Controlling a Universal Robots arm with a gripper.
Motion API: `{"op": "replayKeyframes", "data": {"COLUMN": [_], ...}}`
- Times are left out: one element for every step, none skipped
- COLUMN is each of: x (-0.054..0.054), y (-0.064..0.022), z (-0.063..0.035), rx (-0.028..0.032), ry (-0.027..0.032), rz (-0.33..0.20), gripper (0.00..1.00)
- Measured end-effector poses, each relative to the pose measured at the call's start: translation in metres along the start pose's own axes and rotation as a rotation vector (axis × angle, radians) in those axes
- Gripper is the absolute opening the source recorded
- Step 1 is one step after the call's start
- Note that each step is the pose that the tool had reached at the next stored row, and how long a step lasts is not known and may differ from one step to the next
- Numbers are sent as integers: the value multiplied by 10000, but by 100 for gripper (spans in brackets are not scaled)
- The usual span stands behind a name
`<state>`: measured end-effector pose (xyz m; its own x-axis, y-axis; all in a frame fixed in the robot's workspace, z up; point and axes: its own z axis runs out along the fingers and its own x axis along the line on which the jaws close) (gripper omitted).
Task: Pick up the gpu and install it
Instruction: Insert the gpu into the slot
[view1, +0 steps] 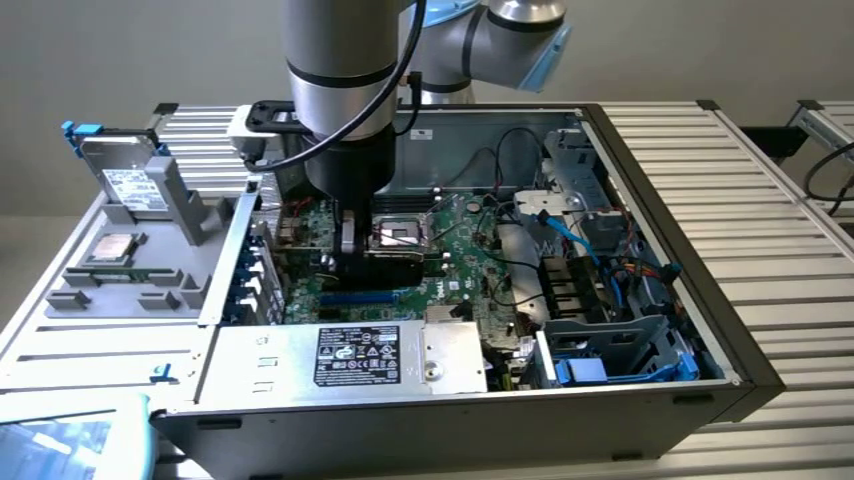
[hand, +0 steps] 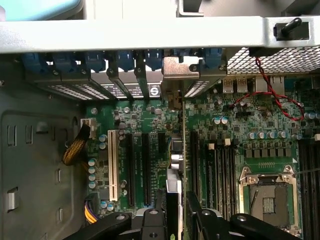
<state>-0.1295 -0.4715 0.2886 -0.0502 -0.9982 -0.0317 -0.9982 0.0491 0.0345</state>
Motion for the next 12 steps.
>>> {"op": "replayKeyframes", "data": {"x": [1,1,1,2,2,2,2,3,3,3,3,1], "y": [0,0,0,0,0,0,-1,-1,-1,-1,-1,-2], "z": [2,8,12,11,12,15,25,32,34,34,35,42], "rx": [0,1,0,-2,-2,-2,0,-2,-3,-5,-5,-3], "ry": [1,-1,0,3,3,3,0,2,4,6,7,3], "rz": [-12,-36,-56,-64,-66,-72,-86,-102,-106,-106,-106,-108], "gripper": [27,27,27,27,27,27,27,27,27,27,27,27]}}
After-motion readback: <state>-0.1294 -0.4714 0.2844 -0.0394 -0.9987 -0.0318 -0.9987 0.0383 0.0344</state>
